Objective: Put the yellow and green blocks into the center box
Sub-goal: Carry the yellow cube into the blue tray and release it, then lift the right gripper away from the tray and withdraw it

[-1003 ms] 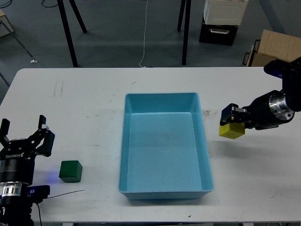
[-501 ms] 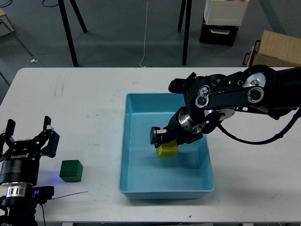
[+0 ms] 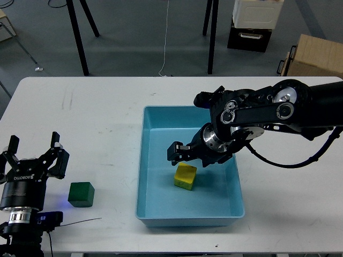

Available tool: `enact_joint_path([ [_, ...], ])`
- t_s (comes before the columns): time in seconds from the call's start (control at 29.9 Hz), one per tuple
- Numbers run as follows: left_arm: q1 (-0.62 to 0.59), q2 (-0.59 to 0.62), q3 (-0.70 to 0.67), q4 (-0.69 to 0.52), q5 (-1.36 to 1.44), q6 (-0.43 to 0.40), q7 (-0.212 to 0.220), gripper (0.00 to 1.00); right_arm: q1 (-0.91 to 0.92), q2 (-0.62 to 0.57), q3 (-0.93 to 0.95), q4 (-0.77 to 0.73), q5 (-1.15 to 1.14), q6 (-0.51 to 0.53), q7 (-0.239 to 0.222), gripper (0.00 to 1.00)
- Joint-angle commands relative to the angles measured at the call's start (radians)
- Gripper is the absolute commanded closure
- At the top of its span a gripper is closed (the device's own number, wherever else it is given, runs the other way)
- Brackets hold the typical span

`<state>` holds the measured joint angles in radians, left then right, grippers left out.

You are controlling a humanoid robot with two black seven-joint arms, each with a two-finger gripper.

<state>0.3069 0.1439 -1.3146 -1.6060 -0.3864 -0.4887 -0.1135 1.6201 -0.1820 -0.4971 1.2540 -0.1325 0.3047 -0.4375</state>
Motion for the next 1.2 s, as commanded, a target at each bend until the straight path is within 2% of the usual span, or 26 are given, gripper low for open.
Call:
enact_joint_path([
  [0.0, -0.002, 0.0, 0.0, 0.0, 0.001, 0.0, 0.001, 0.0, 0.012, -0.089, 0.083, -0.036, 0.031, 0.013, -0.001, 0.0],
  [0.2, -0.006, 0.0, 0.0, 0.0, 0.014, 0.0, 0.0, 0.0, -0.009, -0.25, 0.307, -0.146, 0.223, 0.014, -0.001, 0.0],
  [0.3, -0.009, 0.002, 0.005, 0.0, 0.014, 0.0, 0.001, 0.0, -0.1, -0.336, 0.472, -0.188, 0.28, 0.016, 0.002, 0.0],
  [0.47, -0.018, 0.005, 0.006, 0.0, 0.014, 0.0, 0.001, 0.0, -0.342, -0.411, 0.878, -0.205, 0.31, 0.016, 0.017, 0.0],
  [0.5, -0.02, 0.008, 0.006, 0.0, 0.015, 0.0, 0.001, 0.0, -0.394, -0.43, 0.95, -0.205, 0.327, 0.021, 0.029, 0.0],
  [0.7, -0.044, 0.014, 0.005, 0.0, 0.014, 0.0, 0.001, 0.0, -0.79, -0.542, 1.363, -0.199, 0.468, 0.184, 0.178, 0.0],
  [0.74, -0.051, 0.014, 0.005, 0.0, 0.014, 0.0, 0.001, 0.0, -0.862, -0.557, 1.429, -0.196, 0.484, 0.184, 0.201, 0.0],
  [0.84, -0.071, 0.014, 0.005, 0.001, 0.014, 0.0, 0.001, 0.0, -1.07, -0.565, 1.627, -0.173, 0.528, 0.184, 0.246, 0.0],
  [0.97, -0.092, 0.013, 0.005, 0.001, 0.014, 0.0, 0.001, 0.0, -1.351, -0.538, 1.874, -0.099, 0.576, 0.184, 0.263, 0.0],
  [1.17, -0.112, 0.013, 0.005, 0.001, 0.014, 0.0, 0.0, 0.0, -1.774, -0.357, 2.097, 0.161, 0.58, 0.184, 0.264, 0.0],
])
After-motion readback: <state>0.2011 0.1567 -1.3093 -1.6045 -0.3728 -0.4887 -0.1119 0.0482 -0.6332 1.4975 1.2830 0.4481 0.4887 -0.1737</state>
